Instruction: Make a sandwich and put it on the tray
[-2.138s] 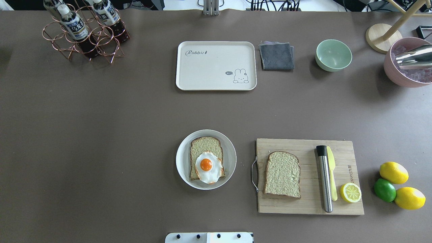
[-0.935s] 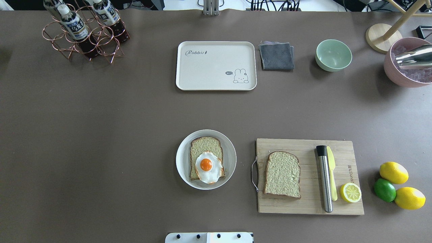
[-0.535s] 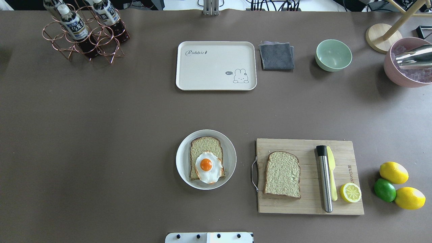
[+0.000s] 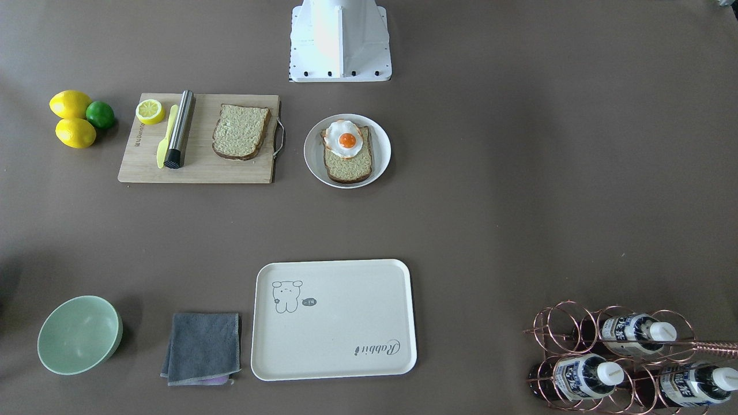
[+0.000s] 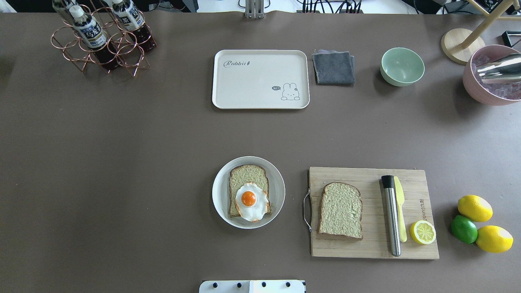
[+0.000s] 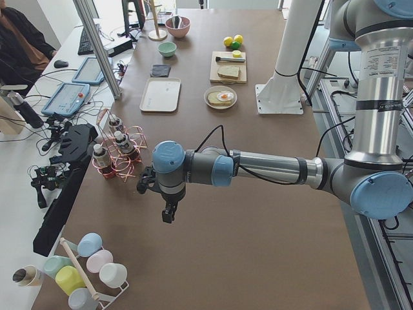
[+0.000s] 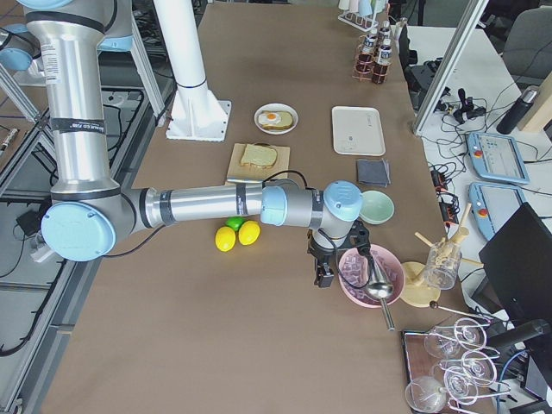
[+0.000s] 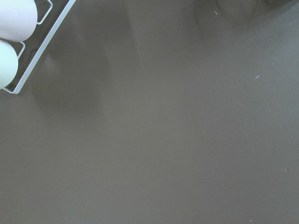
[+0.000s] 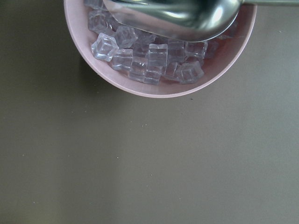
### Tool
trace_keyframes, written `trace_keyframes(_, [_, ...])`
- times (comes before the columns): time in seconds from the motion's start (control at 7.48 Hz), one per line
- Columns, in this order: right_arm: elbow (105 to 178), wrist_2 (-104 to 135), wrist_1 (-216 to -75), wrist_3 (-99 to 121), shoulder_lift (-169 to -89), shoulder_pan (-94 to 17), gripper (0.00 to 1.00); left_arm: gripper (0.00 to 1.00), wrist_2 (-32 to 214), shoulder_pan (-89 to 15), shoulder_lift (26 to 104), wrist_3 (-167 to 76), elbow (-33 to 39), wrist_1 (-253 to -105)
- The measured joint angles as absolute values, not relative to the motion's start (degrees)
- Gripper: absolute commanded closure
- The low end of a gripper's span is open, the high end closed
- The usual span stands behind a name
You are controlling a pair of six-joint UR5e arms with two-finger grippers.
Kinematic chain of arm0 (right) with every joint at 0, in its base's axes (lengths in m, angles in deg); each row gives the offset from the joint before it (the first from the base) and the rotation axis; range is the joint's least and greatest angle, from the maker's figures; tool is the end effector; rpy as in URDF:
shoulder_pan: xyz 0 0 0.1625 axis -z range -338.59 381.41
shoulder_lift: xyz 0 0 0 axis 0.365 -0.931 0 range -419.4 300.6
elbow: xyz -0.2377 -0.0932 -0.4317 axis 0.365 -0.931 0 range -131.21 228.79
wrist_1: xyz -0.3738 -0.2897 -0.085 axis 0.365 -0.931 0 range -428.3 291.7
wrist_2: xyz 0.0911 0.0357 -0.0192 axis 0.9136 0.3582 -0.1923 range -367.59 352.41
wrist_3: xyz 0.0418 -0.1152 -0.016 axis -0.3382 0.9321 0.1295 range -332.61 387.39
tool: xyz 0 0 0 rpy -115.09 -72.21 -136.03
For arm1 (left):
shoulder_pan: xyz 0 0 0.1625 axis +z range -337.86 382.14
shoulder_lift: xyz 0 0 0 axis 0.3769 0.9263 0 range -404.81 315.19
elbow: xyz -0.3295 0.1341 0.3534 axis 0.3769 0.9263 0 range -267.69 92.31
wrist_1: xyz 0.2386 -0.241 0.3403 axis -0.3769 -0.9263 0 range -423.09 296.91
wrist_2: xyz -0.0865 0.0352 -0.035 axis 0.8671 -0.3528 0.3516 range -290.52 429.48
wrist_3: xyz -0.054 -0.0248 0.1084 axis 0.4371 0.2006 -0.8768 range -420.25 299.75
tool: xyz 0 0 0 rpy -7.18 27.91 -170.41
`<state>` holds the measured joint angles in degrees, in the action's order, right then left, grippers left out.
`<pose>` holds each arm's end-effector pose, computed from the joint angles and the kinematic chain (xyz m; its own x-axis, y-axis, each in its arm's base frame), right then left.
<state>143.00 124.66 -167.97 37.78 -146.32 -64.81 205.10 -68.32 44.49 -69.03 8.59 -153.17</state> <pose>0.0118 -0.5827 0.7003 0.7165 -0.2005 0.6682 0.1985 0.9768 0.0804 -0.0494 -0.5606 0.6952 0.6930 0.2160 -0.6878 -0.0990 0.9735 0.2061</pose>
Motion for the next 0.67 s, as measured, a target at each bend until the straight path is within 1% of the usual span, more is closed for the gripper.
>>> trace_keyframes(0.53, [143.2,124.6,-168.0,37.8,-146.3,-64.8,0.0,0.02,205.1,-68.3,44.6,-69.0,8.8,-153.2])
trace_keyframes(0.67, [144.9,124.8,-168.1,37.8,-146.3,-64.8,0.0,0.02,205.1,-68.3,44.7,-69.0,9.1,-153.4])
